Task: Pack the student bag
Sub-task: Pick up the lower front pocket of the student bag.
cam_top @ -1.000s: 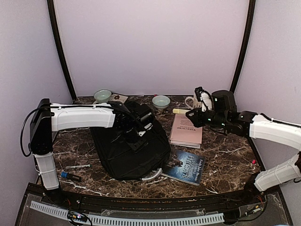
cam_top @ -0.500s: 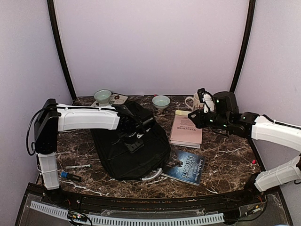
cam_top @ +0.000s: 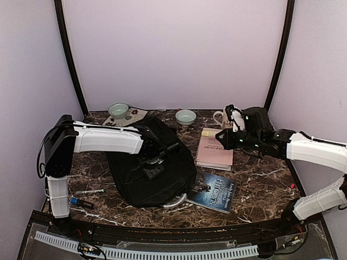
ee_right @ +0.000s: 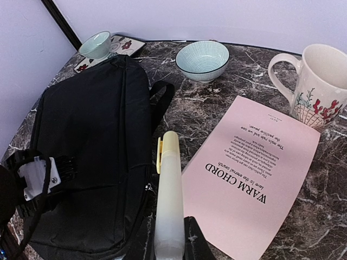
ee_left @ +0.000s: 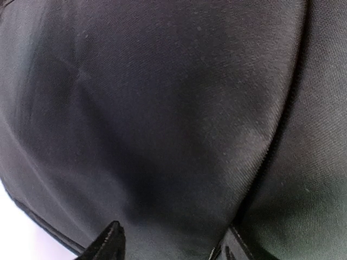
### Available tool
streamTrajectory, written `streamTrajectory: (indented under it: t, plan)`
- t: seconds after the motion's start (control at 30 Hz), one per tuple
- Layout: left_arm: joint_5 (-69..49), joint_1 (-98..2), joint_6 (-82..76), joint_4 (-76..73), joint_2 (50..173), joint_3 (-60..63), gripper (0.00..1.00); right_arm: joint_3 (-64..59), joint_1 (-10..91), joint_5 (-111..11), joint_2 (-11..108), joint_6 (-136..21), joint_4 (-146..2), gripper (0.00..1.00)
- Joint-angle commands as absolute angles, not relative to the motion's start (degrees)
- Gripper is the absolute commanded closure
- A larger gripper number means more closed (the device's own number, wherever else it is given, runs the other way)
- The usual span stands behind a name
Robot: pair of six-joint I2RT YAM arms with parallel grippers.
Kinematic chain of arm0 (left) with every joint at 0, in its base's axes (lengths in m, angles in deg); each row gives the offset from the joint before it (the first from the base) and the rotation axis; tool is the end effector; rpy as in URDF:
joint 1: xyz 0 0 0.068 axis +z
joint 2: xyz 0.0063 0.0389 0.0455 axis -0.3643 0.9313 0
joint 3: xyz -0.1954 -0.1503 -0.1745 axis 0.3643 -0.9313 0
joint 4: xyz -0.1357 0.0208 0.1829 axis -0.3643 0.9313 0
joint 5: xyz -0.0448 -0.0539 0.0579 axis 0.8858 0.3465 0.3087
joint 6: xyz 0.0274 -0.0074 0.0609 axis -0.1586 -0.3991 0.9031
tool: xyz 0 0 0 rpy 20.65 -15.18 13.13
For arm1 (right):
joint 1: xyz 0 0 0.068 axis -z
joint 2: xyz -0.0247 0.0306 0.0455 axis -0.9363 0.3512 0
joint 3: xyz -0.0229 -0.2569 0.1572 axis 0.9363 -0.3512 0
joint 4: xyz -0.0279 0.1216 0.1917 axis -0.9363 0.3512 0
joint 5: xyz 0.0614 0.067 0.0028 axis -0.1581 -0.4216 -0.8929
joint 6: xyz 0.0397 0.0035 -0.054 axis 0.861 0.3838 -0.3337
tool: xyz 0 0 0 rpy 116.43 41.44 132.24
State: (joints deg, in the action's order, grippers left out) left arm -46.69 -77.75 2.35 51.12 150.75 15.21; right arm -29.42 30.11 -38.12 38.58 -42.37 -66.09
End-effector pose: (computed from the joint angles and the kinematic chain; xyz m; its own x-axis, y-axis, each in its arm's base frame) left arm 0.2305 -0.3006 0.2152 -0.6113 0.7528 -0.2441 0.6202 0.6473 0.4431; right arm 0.1975 0.1569 0.3056 -0.5611 0.0179 -0.8275 -0.4053 0.8658 0.2935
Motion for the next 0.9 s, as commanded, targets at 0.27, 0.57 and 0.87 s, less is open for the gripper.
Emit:
streamTrajectory:
  t: [0.27, 0.57, 0.87]
  plan:
    - [-59.16, -78.85, 0.11, 53.7, 153.03, 18.84, 0.82, -28.15, 30.33, -37.08, 38.52, -41.3, -67.46, 1.0]
    - [-57.36, -78.47, -0.74, 56.13, 153.03, 27.17, 1.0, -27.9, 30.33, -36.46, 38.46, -41.43, -67.35, 1.0]
    - [-50.57, -77.15, -3.99, 58.08, 152.98, 37.85, 1.0, -26.93, 30.41, -35.61, 36.48, -41.7, -66.82, 1.0]
